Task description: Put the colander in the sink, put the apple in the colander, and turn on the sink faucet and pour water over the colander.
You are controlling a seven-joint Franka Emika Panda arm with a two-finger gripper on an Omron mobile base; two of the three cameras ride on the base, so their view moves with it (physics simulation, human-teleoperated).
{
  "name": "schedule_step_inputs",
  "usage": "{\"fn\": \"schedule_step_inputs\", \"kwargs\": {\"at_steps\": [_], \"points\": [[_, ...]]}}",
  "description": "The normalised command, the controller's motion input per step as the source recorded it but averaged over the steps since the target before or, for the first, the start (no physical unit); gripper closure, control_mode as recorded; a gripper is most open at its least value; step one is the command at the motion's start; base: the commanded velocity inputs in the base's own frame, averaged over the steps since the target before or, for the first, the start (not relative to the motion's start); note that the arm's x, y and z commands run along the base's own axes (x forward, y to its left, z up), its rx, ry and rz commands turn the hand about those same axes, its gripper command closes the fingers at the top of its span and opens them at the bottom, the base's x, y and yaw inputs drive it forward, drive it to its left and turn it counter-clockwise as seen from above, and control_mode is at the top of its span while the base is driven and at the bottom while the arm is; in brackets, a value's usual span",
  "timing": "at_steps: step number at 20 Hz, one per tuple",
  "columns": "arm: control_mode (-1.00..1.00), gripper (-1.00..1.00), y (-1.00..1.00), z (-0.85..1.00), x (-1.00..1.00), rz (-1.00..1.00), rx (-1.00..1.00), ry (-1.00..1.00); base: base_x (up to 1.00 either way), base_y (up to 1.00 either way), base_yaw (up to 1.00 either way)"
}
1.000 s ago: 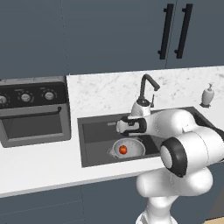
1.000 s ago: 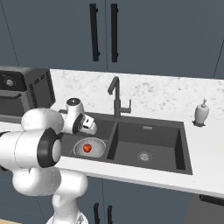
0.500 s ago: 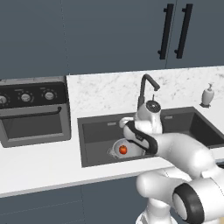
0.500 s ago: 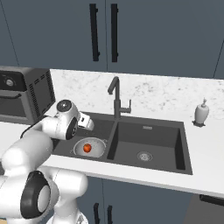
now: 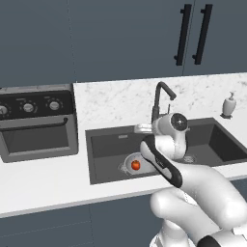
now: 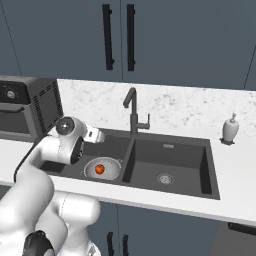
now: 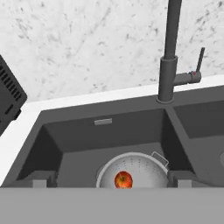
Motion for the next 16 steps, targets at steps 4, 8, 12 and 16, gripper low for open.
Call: {"fn": "schedule_step_inputs", "kwargs": {"at_steps": [4, 8, 12, 16], "points": [[-1.0, -1.0, 0.0, 0.61, -0.17, 0.0, 0.0, -0.18, 0.0, 0.0, 0.0], [-1.0, -1.0, 0.0, 0.55, -0.22, 0.0, 0.0, -0.23, 0.0, 0.0, 0.0], [-1.0, -1.0, -0.09, 0.36, -0.3, 0.0, 0.0, -0.31, 0.0, 0.0, 0.0], [-1.0, -1.0, -0.27, 0.46, -0.42, 0.0, 0.0, -0.26, 0.0, 0.0, 0.0]]}}
